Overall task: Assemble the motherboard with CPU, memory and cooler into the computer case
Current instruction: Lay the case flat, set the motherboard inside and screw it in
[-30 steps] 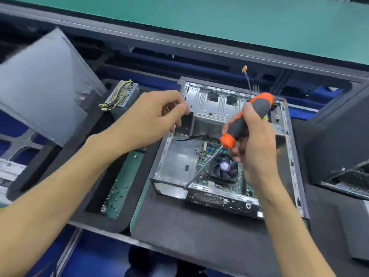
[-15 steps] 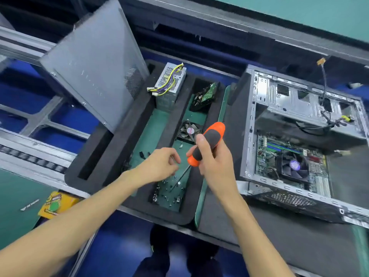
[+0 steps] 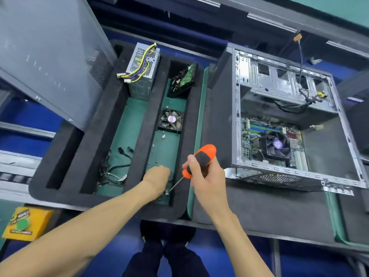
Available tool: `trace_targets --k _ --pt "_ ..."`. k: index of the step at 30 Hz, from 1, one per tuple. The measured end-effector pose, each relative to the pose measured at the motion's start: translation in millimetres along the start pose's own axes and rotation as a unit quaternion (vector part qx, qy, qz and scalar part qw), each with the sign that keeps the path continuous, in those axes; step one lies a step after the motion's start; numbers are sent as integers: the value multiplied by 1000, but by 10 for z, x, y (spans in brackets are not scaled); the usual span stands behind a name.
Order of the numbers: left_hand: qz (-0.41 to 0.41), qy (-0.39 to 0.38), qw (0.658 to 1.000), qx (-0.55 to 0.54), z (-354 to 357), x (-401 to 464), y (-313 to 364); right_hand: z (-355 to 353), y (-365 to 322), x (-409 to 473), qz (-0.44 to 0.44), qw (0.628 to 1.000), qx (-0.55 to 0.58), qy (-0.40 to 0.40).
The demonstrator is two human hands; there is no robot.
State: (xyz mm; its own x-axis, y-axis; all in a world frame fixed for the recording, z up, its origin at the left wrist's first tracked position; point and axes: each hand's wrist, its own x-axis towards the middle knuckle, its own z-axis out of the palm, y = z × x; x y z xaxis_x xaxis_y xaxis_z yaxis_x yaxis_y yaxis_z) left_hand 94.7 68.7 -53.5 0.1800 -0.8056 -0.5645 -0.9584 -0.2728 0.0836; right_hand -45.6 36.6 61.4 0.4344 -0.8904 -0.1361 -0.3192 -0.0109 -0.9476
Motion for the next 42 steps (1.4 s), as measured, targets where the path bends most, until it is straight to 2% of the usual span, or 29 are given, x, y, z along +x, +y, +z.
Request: trace_targets --k 3,5,10,15,17,20,22,25,28,42 --pt "13 -14 999 -39 -35 32 -54 -26 30 -13 17 1000 24 6" --pt "-2 -19 993 -113 -105 73 -102 -36 49 -24 22 999 31 10" --pt "-11 -33 964 -265 -397 192 -202 -64 89 -28 39 998 42 13" --pt "-9 -38 940 -338 -510 191 -218 -69 121 -57 34 999 28 6" --pt "-1 -22 958 -286 -499 170 -209 -74 129 -62 29 999 24 2" --pt "33 -23 998 -55 -394 92 -156 -89 135 -74 26 999 18 -3" --pt "57 -51 992 100 -233 21 -82 -103 139 -89 27 999 17 -4" --pt "86 -54 972 213 14 -20 -64 -131 136 -109 31 999 24 -6" --pt "86 -49 970 224 138 -5 -82 -173 133 -118 38 999 28 0" --pt "121 -118 968 184 79 -56 -66 -182 55 -131 66 995 76 6"
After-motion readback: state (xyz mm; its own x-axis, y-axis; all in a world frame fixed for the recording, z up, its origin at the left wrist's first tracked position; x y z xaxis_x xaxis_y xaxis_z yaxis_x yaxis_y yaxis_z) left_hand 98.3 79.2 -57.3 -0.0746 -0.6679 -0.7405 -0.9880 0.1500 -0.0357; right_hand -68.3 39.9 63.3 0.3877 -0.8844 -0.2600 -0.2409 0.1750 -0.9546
